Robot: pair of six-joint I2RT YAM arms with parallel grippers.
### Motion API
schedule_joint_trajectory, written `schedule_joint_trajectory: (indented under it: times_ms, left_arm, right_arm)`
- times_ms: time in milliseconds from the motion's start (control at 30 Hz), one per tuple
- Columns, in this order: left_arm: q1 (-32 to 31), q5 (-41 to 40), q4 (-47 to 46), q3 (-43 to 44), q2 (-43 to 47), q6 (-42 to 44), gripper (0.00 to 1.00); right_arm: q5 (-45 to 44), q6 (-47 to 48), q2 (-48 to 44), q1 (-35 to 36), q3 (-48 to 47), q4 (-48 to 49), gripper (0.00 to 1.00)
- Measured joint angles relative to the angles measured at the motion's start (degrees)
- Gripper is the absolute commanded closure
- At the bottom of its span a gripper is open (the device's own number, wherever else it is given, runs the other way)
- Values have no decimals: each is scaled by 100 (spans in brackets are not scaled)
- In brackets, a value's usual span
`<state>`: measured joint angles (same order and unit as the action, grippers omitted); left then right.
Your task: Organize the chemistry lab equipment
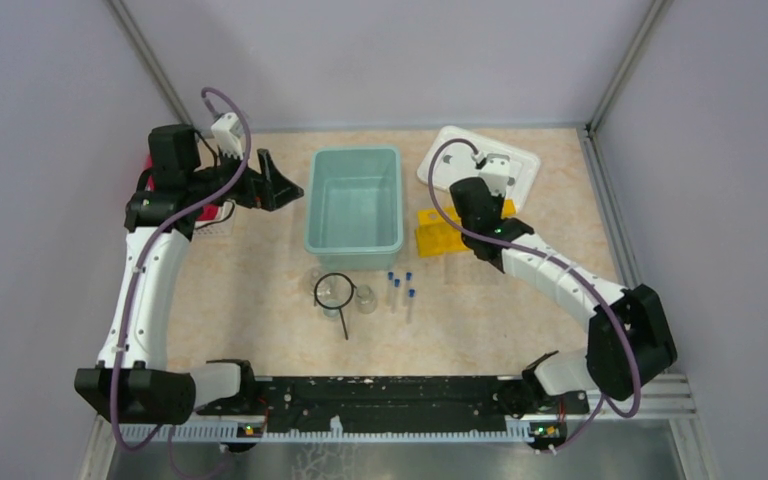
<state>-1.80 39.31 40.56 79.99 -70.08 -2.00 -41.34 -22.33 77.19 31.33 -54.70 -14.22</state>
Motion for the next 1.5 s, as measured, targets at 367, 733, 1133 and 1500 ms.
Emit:
schedule_joint_trajectory:
  times_ms: [367,733,1133,1500]
  left_arm:
    - [31,55,2,0,2,15,1]
    - [31,81,0,0,20,33,1]
    - [31,107,-4,0,72,35,1]
    - [31,125,-22,0,72,33,1]
  right_arm:
    - [-7,-70,199,-98,184,284,100]
    - [52,-177,221,-146,190,439,100]
    - [46,-234,251,-149,260,498,100]
    - [61,-304,448,-151,354,612,100]
